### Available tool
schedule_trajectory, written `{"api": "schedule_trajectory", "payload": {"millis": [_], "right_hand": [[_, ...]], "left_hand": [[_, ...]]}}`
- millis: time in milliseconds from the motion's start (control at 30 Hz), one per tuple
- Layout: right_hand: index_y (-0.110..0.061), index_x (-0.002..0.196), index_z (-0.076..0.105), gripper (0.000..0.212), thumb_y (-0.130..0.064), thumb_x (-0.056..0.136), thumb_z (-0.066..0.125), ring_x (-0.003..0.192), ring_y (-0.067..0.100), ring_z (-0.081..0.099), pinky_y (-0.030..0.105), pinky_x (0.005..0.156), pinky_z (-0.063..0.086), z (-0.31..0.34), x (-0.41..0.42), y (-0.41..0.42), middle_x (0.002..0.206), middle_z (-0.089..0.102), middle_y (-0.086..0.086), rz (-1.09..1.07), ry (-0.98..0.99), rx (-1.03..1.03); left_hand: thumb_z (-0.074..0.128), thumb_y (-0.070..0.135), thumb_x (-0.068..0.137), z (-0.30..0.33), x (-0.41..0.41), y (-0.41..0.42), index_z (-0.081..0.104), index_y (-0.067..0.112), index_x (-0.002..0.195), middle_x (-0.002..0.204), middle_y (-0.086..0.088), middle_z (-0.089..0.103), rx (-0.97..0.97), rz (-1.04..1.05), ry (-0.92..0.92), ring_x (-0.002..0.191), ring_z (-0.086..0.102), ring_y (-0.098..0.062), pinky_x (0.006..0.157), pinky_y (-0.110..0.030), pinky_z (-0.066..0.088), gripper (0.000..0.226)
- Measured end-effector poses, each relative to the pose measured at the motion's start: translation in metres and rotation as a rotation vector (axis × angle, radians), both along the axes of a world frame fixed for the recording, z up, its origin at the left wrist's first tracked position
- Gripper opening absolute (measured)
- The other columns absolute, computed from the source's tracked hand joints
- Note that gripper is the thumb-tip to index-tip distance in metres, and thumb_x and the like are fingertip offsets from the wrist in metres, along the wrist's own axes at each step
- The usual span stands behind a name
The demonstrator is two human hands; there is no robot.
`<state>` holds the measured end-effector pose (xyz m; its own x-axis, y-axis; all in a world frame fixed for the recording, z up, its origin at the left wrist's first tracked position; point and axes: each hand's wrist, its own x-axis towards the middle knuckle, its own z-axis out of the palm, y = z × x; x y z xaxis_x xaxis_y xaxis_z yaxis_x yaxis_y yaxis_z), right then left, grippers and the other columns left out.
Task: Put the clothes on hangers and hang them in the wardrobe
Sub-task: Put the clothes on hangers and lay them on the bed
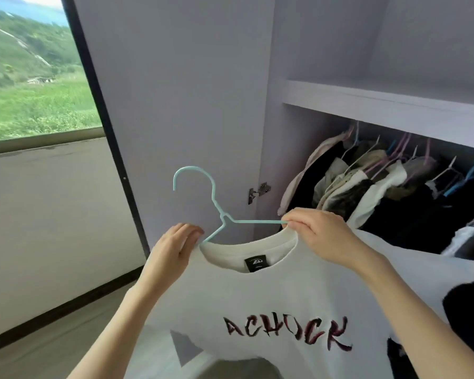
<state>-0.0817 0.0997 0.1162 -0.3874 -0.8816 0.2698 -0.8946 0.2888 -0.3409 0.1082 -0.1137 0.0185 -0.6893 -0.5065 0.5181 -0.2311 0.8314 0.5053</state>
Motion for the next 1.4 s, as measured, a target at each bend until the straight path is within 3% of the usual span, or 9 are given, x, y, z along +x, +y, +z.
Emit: {"api": "schedule_trajectory", "payload": {"millis": [100,233,400,533,667,767,1000,1233,1400], "right_hand": [[-0.021,0.102,0.065,0.022,-0.020,0.097,0.043,0.090,0.009,0.053,0.021,0.072,0.036,-0.009,0.032,-0.020,0.094,0.060,-0.017,0.080,-0.013,-0.038],[-0.021,0.095,0.065,0.018,-0.016,0.095,0.047,0.085,0.008,0.053,0.008,0.071,0.032,-0.025,0.106,-0.065,0.086,0.059,-0.020,0.274,-0.070,-0.057],[-0.012,0.094,0.068,0.026,-0.022,0.087,0.044,0.080,0.012,0.055,0.043,0.081,0.044,-0.057,0.230,-0.125,0.082,0.058,-0.019,0.542,-0.195,-0.146],[-0.011,0.090,0.067,0.022,-0.017,0.086,0.047,0.077,0.022,0.058,0.055,0.074,0.046,-0.068,0.344,-0.168,0.080,0.059,-0.012,0.790,-0.177,-0.209],[-0.012,0.091,0.068,0.025,-0.020,0.089,0.044,0.083,0.025,0.059,0.037,0.076,0.034,-0.054,0.468,-0.195,0.083,0.060,-0.007,1.002,-0.168,-0.291],[-0.010,0.094,0.068,0.026,-0.019,0.091,0.044,0.084,0.026,0.059,0.035,0.078,0.031,-0.037,0.559,-0.212,0.087,0.063,0.001,1.161,-0.177,-0.371],[-0.012,0.103,0.066,0.025,-0.016,0.095,0.043,0.101,0.027,0.052,0.030,0.081,0.025,-0.015,0.757,-0.263,0.102,0.063,0.006,1.355,-0.273,-0.384],[-0.018,0.103,0.064,0.025,-0.019,0.098,0.040,0.106,0.023,0.049,0.032,0.082,0.025,-0.083,0.918,-0.321,0.106,0.061,0.003,1.528,-0.209,-0.184],[-0.018,0.099,0.061,0.024,-0.018,0.097,0.037,0.106,0.026,0.049,0.033,0.078,0.022,-0.138,1.043,-0.370,0.106,0.060,0.005,1.591,-0.134,-0.053]], "left_hand": [[0.036,0.052,0.089,-0.009,0.076,0.014,0.059,0.029,0.095,0.088,0.020,0.055,0.007,0.055,0.042,0.081,0.052,0.003,0.070,-0.021,0.044,0.033],[0.046,0.043,0.088,-0.017,0.183,0.029,0.056,0.027,0.089,0.083,0.023,0.049,-0.010,0.248,0.117,0.072,0.049,0.008,0.063,-0.010,0.037,0.018],[0.049,0.042,0.087,-0.022,0.330,0.064,0.061,0.021,0.087,0.080,0.019,0.049,-0.021,0.576,0.106,0.068,0.049,0.002,0.059,-0.016,0.041,0.024],[0.050,0.043,0.085,-0.015,0.439,0.105,0.067,0.017,0.085,0.077,0.014,0.056,-0.035,0.866,0.110,0.063,0.051,-0.004,0.055,-0.026,0.045,0.030],[0.057,0.040,0.083,0.006,0.533,0.149,0.066,0.017,0.080,0.073,0.015,0.056,-0.101,1.156,0.089,0.066,0.050,-0.004,0.055,-0.023,0.044,0.024],[0.062,0.033,0.080,0.026,0.593,0.172,0.064,0.022,0.077,0.067,0.020,0.047,-0.153,1.390,0.070,0.065,0.047,0.000,0.054,-0.011,0.033,0.011],[0.063,0.023,0.086,0.057,0.717,0.170,0.064,0.018,0.085,0.081,0.013,0.053,-0.190,1.774,0.090,0.069,0.047,-0.012,0.061,-0.025,0.032,0.004],[0.057,0.022,0.089,-0.015,0.836,0.131,0.060,0.011,0.090,0.093,-0.002,0.058,0.064,1.979,0.119,0.088,0.055,-0.024,0.071,-0.035,0.043,0.011],[0.053,0.022,0.092,-0.065,0.942,0.087,0.057,0.010,0.093,0.100,-0.008,0.058,0.306,2.045,0.110,0.099,0.054,-0.027,0.078,-0.034,0.039,0.013]]}}
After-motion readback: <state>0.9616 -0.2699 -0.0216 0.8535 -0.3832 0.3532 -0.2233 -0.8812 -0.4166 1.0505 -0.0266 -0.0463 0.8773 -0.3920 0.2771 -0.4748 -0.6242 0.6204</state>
